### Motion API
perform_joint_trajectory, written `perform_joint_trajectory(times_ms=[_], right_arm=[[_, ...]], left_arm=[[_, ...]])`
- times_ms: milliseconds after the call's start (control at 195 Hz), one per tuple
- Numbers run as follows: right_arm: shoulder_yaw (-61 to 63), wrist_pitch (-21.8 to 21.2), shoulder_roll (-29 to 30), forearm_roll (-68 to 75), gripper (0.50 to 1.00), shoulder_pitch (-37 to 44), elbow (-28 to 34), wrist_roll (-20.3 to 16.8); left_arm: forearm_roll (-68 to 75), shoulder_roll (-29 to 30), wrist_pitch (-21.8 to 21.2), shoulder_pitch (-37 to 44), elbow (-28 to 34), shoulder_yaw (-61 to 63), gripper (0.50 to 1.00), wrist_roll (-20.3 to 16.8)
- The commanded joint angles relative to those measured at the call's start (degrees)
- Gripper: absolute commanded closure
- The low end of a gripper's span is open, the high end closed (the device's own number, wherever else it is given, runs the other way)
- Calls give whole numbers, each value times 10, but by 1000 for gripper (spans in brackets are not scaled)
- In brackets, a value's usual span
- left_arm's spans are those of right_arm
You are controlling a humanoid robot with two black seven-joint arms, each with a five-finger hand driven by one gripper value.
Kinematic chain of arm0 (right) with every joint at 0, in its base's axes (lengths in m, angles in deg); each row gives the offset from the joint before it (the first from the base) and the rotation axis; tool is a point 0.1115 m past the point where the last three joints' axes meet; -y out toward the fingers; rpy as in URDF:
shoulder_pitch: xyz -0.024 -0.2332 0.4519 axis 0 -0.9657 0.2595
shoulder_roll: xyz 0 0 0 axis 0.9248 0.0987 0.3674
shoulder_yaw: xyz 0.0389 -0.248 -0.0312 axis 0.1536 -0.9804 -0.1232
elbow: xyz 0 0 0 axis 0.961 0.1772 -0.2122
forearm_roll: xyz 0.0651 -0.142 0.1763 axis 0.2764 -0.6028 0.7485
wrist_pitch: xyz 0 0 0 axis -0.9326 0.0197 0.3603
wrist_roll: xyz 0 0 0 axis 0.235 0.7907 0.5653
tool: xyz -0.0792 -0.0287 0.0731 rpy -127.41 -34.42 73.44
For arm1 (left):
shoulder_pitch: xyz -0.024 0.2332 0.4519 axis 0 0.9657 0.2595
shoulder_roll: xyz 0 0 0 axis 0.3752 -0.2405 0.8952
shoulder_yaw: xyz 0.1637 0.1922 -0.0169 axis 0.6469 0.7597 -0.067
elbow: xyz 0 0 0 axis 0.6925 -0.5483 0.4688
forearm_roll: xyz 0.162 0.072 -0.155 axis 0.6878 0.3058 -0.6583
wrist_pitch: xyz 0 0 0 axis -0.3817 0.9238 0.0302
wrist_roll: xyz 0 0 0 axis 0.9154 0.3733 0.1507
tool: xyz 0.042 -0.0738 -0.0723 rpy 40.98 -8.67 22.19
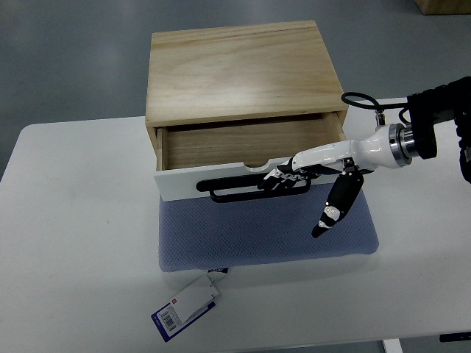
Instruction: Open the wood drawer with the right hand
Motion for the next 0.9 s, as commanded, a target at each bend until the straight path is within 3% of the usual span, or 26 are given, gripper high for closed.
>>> perform_joint_trajectory(times_ms=[0,344,667,790,795,893], right_arm=[[3,0,-6,7,562,5,0,1],[11,0,-23,48,562,31,4,3],[61,0,-98,203,562,76,-4,-9],[80,0,-107,232,562,75,-35,-6],[92,0,-109,257,562,73,-66,-3],[99,0,-105,317,562,68,-156,1]], left_arm=[[0,0,0,0,-1,0,500,0],[0,0,0,0,-1,0,500,0],[0,0,0,0,0,0,500,0],[0,0,0,0,-1,0,500,0],[0,0,0,0,0,0,500,0],[0,0,0,0,-1,0,500,0]])
